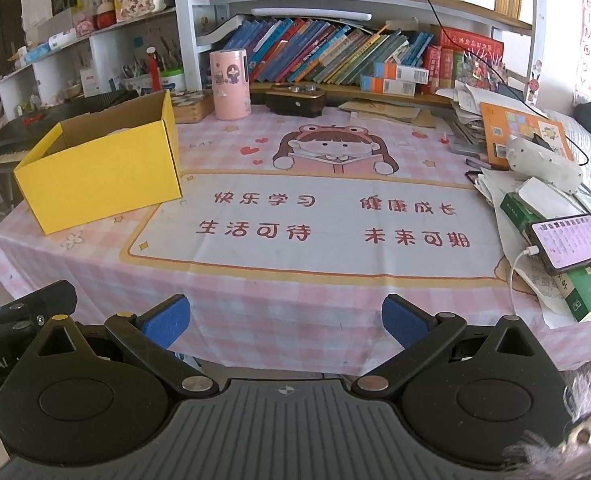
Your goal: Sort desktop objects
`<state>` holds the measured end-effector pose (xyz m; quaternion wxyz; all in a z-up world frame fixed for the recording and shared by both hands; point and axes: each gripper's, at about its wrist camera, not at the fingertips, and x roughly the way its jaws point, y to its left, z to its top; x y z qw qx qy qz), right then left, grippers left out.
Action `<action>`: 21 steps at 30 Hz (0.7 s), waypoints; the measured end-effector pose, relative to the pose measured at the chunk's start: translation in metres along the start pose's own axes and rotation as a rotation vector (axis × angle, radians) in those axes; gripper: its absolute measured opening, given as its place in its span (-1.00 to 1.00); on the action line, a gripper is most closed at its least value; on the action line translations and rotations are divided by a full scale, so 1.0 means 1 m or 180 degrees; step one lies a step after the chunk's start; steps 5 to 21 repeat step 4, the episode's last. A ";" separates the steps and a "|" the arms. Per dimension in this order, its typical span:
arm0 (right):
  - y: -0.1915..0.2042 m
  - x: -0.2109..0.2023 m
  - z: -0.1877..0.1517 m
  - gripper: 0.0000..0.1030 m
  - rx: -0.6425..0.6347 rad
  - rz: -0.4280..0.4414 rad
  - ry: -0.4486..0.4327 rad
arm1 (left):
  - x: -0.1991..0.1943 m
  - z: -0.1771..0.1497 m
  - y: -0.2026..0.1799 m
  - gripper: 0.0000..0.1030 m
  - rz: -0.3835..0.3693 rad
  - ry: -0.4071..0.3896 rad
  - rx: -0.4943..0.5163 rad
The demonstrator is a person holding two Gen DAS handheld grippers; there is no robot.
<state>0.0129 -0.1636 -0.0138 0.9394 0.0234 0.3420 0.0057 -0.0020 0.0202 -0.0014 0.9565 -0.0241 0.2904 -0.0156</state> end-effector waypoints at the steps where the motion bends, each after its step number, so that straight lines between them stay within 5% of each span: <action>1: 0.000 0.000 0.000 1.00 0.0000 0.0001 0.0006 | 0.000 0.000 0.000 1.00 0.0004 0.0003 -0.0001; 21: -0.001 0.002 0.000 1.00 -0.0007 0.0011 0.0014 | 0.001 0.001 -0.001 1.00 0.0055 0.0005 -0.0004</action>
